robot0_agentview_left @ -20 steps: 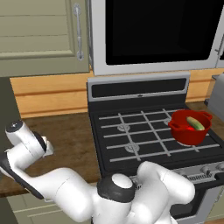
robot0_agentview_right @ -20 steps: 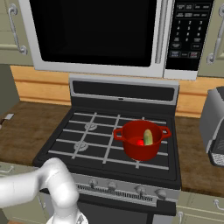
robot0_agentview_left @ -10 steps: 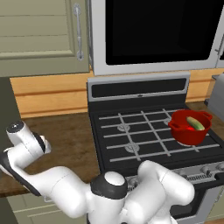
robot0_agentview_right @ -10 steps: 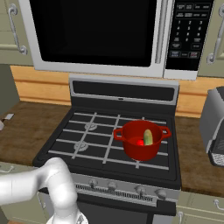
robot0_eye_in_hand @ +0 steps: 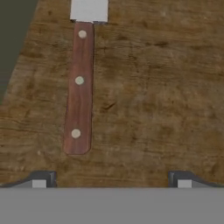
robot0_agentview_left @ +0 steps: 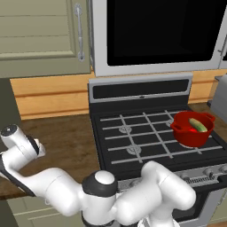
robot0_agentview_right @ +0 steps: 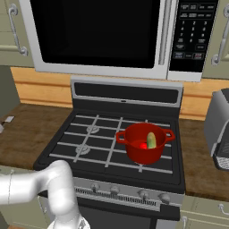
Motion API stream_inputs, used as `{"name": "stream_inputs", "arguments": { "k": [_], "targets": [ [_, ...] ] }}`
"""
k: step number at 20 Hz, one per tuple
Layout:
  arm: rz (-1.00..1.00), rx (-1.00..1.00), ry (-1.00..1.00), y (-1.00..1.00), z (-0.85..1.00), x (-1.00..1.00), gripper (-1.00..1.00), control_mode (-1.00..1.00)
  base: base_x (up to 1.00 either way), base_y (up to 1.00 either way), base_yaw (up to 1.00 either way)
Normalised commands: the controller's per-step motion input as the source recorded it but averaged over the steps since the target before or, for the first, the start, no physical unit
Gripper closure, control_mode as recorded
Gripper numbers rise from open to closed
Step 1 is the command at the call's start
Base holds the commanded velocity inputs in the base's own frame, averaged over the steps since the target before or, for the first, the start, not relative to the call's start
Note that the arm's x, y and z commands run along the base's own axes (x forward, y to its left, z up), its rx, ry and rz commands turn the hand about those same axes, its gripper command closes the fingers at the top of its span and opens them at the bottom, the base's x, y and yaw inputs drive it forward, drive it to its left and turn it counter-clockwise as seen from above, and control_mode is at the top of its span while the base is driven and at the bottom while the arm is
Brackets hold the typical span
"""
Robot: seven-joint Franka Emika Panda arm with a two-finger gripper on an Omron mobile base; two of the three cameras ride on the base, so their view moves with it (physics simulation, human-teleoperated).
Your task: Put the cucumber and tomato in the pot. Retrieve the spatula and lightly stir the vegetables in the pot.
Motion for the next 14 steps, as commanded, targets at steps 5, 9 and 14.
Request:
{"name": "stream_inputs", "arguments": {
  "k": [5, 9, 14],
  "targets": [
    [0.06, 0.00, 0.07, 0.17, -0.50, 0.29, -1.00, -1.00, 0.00, 0.00, 0.00],
    [0.03, 0.00, 0.08, 0.18, -0.27, 0.35, -1.00, -1.00, 0.00, 0.00, 0.00],
    [0.00, -0.01, 0.09, 0.35, -0.14, 0.27, -1.00, -1.00, 0.00, 0.00, 0.00]
  ]
}}
